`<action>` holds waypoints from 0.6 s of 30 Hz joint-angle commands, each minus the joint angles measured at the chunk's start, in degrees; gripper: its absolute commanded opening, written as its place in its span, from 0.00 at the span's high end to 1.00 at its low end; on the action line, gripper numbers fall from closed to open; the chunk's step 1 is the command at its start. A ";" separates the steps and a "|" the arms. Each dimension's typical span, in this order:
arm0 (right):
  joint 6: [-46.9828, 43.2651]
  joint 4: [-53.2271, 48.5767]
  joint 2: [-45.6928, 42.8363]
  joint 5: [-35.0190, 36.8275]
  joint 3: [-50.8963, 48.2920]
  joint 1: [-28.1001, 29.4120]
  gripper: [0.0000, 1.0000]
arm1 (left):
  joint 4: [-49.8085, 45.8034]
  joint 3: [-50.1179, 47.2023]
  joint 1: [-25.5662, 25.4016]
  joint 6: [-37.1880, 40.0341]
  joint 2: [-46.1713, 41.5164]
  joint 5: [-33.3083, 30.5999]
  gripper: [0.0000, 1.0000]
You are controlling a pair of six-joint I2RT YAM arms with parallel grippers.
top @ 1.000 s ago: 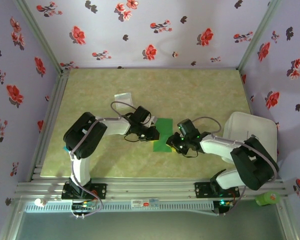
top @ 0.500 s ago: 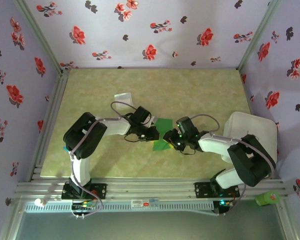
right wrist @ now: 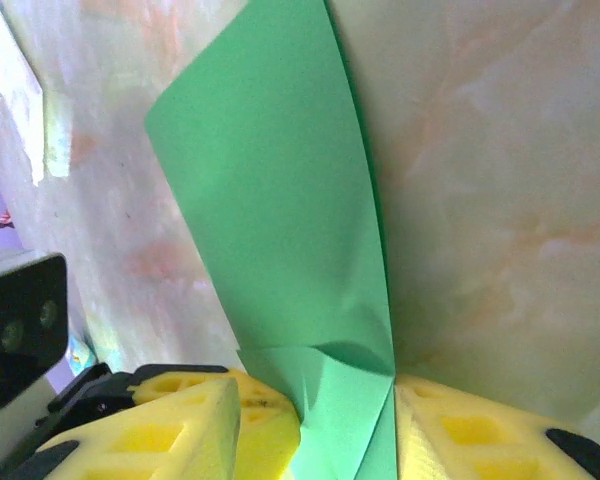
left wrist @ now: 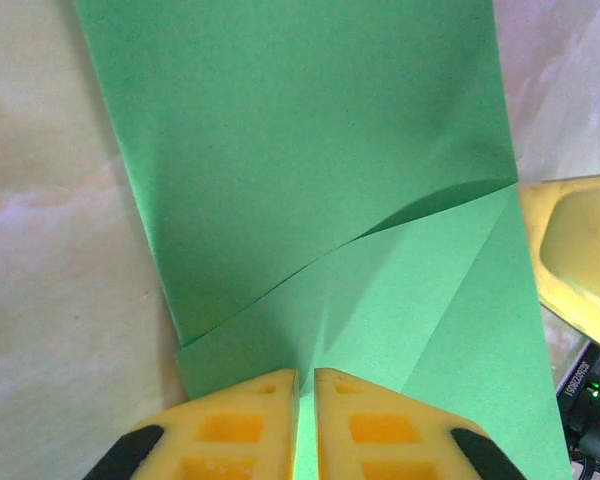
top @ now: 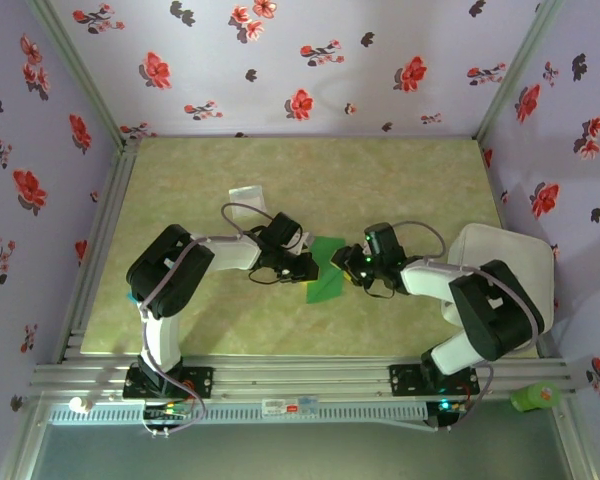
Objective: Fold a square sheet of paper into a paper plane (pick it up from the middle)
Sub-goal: Turn over the paper at the center of the table.
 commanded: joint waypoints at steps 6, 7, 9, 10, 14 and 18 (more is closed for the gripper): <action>-1.41 3.24 1.91 -1.38 0.01 -1.53 0.61 | -3.02 -1.74 -0.70 -0.90 -0.48 -2.23 0.86; -1.45 3.66 2.21 -1.49 0.01 -1.56 0.63 | -2.89 -1.72 -0.66 -0.95 -0.49 -2.24 0.87; -1.33 4.50 3.20 -1.92 -0.12 -1.64 0.64 | -2.67 -1.71 -0.70 -1.29 -0.58 -2.26 0.86; -1.32 4.65 3.63 -1.95 -0.09 -1.65 0.65 | -2.58 -1.67 -0.64 -1.34 -0.56 -2.28 0.87; -1.86 5.35 4.94 -1.58 -0.35 -1.72 0.70 | -2.58 -1.62 -0.61 -1.55 -1.12 -2.28 0.87; -1.93 7.34 4.90 -1.93 -0.96 -1.71 0.81 | -2.60 -1.54 -0.60 -1.30 -1.75 -2.17 0.85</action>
